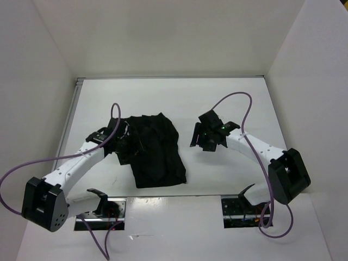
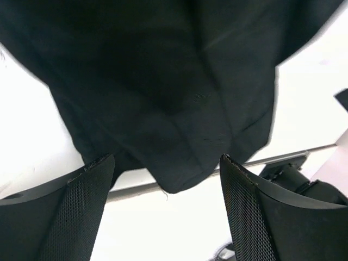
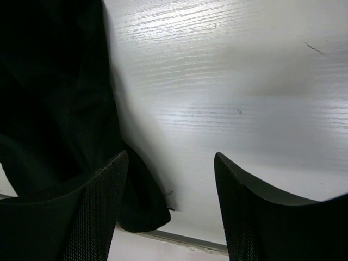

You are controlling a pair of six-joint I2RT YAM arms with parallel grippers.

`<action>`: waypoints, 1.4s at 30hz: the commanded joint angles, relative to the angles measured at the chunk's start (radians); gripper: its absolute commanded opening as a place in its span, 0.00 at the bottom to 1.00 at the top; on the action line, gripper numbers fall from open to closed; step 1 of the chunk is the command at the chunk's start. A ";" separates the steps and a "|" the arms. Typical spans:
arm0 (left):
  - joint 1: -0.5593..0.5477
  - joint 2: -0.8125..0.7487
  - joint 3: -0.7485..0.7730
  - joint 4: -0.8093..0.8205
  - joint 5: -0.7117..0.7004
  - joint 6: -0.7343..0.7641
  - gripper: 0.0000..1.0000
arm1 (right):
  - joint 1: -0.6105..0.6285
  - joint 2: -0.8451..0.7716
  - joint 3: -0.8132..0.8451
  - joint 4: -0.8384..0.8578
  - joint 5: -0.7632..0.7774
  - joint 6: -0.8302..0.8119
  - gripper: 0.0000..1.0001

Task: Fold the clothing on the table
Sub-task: Grab the skirt from the pile, then move the skirt to the center of the board

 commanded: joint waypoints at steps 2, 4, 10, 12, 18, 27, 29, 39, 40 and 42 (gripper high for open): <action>-0.046 0.030 -0.046 -0.005 0.011 -0.114 0.85 | 0.007 0.022 0.061 -0.056 0.016 -0.033 0.70; -0.046 0.056 -0.046 -0.005 0.011 -0.123 0.85 | 0.007 0.035 0.071 -0.066 0.025 -0.045 0.70; -0.066 0.125 -0.034 0.068 -0.007 -0.123 0.76 | 0.007 0.072 0.098 -0.088 0.016 -0.069 0.70; -0.066 0.181 0.032 0.095 -0.007 -0.123 0.61 | 0.007 0.072 0.098 -0.077 0.007 -0.078 0.70; -0.107 0.295 0.161 0.121 -0.007 -0.096 0.11 | 0.007 0.054 0.098 -0.077 0.020 -0.078 0.70; -0.178 0.580 0.674 0.098 0.048 0.108 0.00 | 0.007 -0.035 0.127 -0.109 0.189 -0.024 0.70; -0.233 0.683 1.025 0.025 0.080 0.165 0.00 | -0.002 -0.058 0.136 -0.143 0.246 0.023 0.70; -0.172 0.526 1.211 -0.007 0.220 0.223 0.00 | -0.040 -0.456 0.159 -0.203 0.611 0.186 0.71; -0.153 0.489 1.139 0.013 0.220 0.223 0.00 | -0.061 -0.530 0.147 -0.177 0.611 0.186 0.71; -0.083 0.391 0.982 0.059 0.220 0.199 0.00 | -0.092 -0.572 0.133 -0.166 0.602 0.157 0.71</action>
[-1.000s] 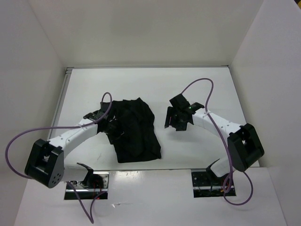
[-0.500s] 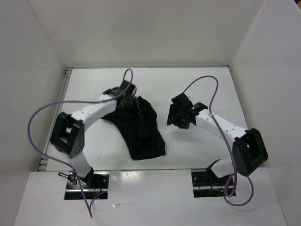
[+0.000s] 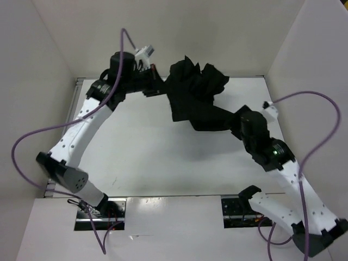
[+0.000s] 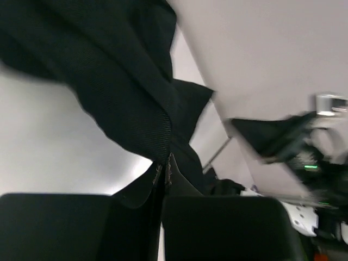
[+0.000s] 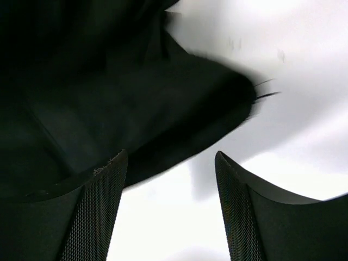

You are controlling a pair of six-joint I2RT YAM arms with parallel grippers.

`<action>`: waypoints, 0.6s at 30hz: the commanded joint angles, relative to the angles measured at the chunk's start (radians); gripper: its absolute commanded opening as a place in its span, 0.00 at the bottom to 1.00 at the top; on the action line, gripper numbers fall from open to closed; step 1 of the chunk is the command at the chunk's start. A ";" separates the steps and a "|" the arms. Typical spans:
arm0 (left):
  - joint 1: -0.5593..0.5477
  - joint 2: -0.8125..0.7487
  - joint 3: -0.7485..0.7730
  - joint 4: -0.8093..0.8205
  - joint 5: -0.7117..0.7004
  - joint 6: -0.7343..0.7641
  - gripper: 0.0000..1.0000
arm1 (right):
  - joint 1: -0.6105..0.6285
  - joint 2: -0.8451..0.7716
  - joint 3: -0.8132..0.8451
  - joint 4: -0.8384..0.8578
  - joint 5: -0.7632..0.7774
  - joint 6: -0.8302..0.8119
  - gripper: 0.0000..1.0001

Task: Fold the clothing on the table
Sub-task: Move the skirt to the center of the board

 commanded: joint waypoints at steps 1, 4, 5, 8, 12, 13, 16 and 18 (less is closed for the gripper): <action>0.089 -0.108 -0.309 0.042 0.036 -0.013 0.00 | -0.074 -0.078 0.019 0.021 0.068 0.006 0.71; 0.125 -0.168 -0.546 0.076 -0.005 -0.036 0.00 | -0.127 -0.037 0.019 0.022 -0.027 -0.054 0.71; 0.137 -0.177 -0.685 0.085 -0.031 -0.036 0.00 | -0.139 -0.023 0.019 0.022 -0.048 -0.064 0.71; 0.146 -0.129 -0.834 0.033 -0.172 -0.061 0.00 | -0.139 0.028 0.019 0.022 -0.128 -0.093 0.71; 0.146 -0.151 -0.916 -0.013 -0.230 -0.061 0.58 | -0.139 0.111 0.019 0.012 -0.235 -0.120 0.71; 0.146 -0.168 -0.936 -0.024 -0.239 -0.061 0.68 | -0.139 0.134 0.019 0.012 -0.261 -0.130 0.71; 0.146 -0.219 -0.948 -0.042 -0.239 -0.079 0.90 | -0.139 0.230 0.019 -0.011 -0.393 -0.160 0.71; 0.146 -0.234 -0.962 -0.053 -0.239 -0.079 0.91 | -0.139 0.297 0.001 -0.038 -0.496 -0.170 0.69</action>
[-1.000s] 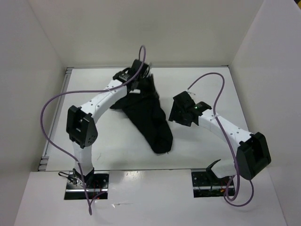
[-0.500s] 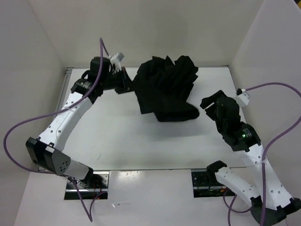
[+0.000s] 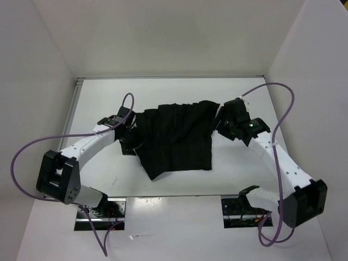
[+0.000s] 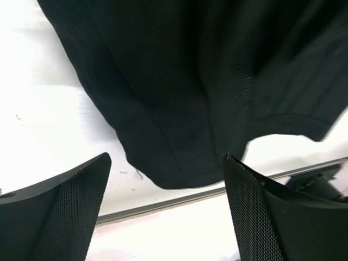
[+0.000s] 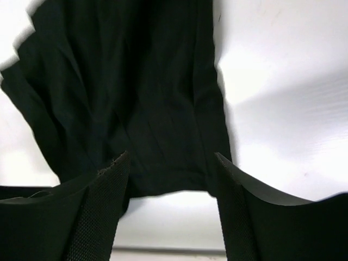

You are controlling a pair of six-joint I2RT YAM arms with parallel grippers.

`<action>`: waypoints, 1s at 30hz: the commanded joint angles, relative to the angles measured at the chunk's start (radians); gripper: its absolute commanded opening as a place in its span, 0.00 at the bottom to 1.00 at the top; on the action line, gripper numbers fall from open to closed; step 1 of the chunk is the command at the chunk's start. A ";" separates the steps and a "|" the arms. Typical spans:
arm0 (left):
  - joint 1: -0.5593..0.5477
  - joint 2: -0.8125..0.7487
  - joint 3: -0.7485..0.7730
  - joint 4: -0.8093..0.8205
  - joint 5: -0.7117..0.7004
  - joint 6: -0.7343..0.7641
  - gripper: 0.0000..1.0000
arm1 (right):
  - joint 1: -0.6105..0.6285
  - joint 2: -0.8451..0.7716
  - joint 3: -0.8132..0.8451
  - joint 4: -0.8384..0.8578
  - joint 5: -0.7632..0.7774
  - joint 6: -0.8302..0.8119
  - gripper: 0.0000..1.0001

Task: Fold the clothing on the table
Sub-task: Move the skirt to the center of the board, then flatten the skirt out

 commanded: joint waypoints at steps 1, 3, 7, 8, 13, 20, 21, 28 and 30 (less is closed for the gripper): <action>0.003 -0.082 -0.014 -0.007 -0.023 -0.025 0.91 | -0.003 0.088 -0.023 -0.042 -0.197 -0.057 0.67; 0.003 -0.101 -0.050 -0.016 -0.008 -0.036 0.89 | -0.003 0.137 -0.066 -0.056 -0.223 -0.066 0.65; -0.012 -0.161 -0.115 -0.016 0.058 -0.054 0.84 | -0.012 0.227 -0.108 -0.077 -0.258 -0.066 0.64; -0.027 -0.170 -0.127 -0.016 0.071 -0.065 0.84 | -0.012 0.243 -0.108 -0.077 -0.268 -0.066 0.64; -0.027 -0.158 -0.190 -0.013 0.091 -0.045 0.80 | -0.012 0.358 -0.129 -0.059 -0.295 -0.066 0.64; -0.047 -0.012 -0.184 0.100 0.112 -0.013 0.67 | -0.012 0.412 -0.120 -0.034 -0.304 -0.066 0.64; -0.047 0.000 -0.184 0.109 0.112 -0.013 0.66 | -0.012 0.412 -0.109 -0.034 -0.294 -0.066 0.64; -0.066 0.134 -0.193 0.257 0.149 -0.023 0.37 | -0.023 0.382 -0.079 -0.054 -0.274 -0.048 0.64; -0.076 0.179 -0.172 0.267 0.137 -0.014 0.08 | -0.032 0.372 -0.060 -0.074 -0.263 -0.047 0.64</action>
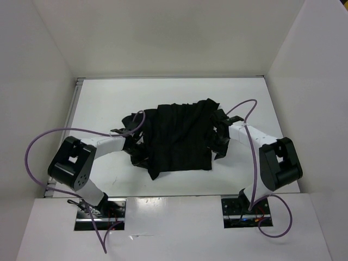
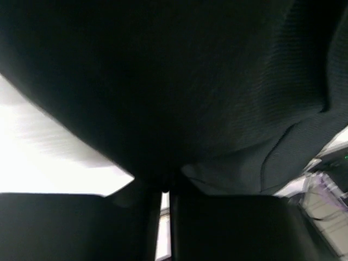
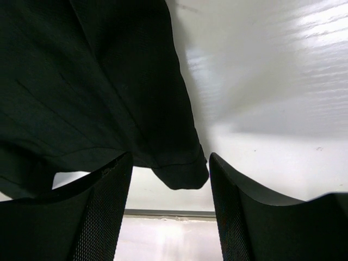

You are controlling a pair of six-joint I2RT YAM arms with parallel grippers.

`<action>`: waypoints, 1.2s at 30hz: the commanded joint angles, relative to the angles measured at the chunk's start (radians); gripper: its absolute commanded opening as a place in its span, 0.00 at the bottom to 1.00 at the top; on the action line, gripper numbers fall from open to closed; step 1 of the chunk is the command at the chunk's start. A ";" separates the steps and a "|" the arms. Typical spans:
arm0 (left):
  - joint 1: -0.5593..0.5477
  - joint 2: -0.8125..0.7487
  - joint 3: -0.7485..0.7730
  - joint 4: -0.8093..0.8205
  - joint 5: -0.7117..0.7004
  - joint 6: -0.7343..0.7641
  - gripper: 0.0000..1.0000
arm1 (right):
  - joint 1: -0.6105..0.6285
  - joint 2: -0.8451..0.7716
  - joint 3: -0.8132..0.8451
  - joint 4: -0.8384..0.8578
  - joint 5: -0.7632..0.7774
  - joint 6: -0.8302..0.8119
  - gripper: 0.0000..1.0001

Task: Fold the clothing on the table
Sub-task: Flatten the skirt out

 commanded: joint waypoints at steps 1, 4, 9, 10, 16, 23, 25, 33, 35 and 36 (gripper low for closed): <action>-0.019 0.074 0.048 0.067 -0.012 0.022 0.00 | -0.022 -0.059 0.054 -0.028 0.039 0.011 0.64; -0.019 0.166 0.174 0.054 -0.043 0.067 0.00 | -0.059 -0.117 0.098 -0.054 0.102 0.011 0.64; -0.028 0.383 0.732 0.042 0.056 0.087 0.00 | -0.187 -0.181 0.241 -0.045 0.144 -0.002 0.64; -0.028 0.400 0.795 0.032 0.056 0.087 0.00 | -0.201 -0.181 0.256 -0.036 0.144 -0.021 0.64; 0.051 0.314 0.799 -0.022 0.022 0.121 0.00 | -0.223 -0.172 0.272 -0.022 0.085 -0.055 0.64; 0.105 0.229 0.452 -0.041 -0.016 0.151 0.00 | -0.211 -0.123 0.102 0.114 -0.034 -0.006 0.61; 0.105 0.219 0.403 -0.041 -0.032 0.151 0.00 | -0.198 -0.096 0.068 0.151 -0.044 0.026 0.60; 0.125 0.218 0.357 -0.030 -0.020 0.142 0.00 | -0.169 -0.014 -0.020 0.254 -0.053 0.068 0.54; 0.125 0.218 0.366 -0.030 -0.019 0.151 0.00 | -0.160 0.021 -0.020 0.265 -0.053 0.068 0.52; 0.125 0.218 0.366 -0.030 -0.019 0.151 0.00 | -0.146 0.021 -0.020 0.280 -0.053 0.068 0.50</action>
